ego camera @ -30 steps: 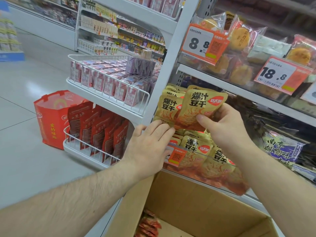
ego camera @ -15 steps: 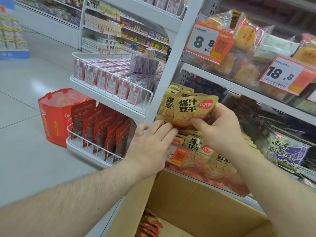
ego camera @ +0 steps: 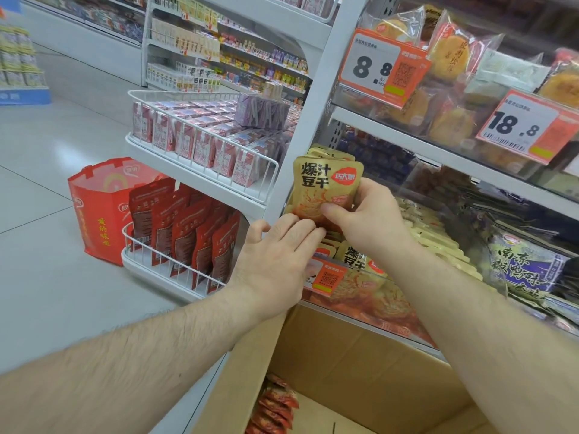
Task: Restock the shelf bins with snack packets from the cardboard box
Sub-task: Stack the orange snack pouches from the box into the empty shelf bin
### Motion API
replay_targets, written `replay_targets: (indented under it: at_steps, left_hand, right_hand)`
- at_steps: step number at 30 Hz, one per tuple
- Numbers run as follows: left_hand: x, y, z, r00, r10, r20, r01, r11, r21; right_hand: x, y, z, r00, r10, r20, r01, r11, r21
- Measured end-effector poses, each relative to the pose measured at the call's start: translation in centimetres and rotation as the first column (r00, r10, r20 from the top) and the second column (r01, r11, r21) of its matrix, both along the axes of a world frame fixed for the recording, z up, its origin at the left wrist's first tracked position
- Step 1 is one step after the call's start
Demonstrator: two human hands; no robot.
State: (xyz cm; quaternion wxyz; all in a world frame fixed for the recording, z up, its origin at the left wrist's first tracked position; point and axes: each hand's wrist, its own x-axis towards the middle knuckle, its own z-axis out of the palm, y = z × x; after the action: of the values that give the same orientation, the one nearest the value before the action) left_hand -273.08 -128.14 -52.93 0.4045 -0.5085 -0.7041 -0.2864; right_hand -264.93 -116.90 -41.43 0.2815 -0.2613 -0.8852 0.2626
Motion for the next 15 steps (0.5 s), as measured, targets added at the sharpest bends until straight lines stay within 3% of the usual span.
replay_targets:
  at_steps: [7, 15]
  left_hand:
    - [0.02, -0.09, 0.09, 1.0, -0.001, 0.011, 0.001, 1.0, -0.01]
    - [0.17, -0.18, 0.15, 1.0, -0.004, 0.026, 0.004, 1.0, -0.024]
  right_hand:
    - [-0.29, -0.32, -0.34, 0.992, -0.111, 0.059, 0.109, 0.994, 0.032]
    - [-1.01, -0.39, -0.92, 0.951, -0.195, 0.241, 0.191, 0.981, 0.038]
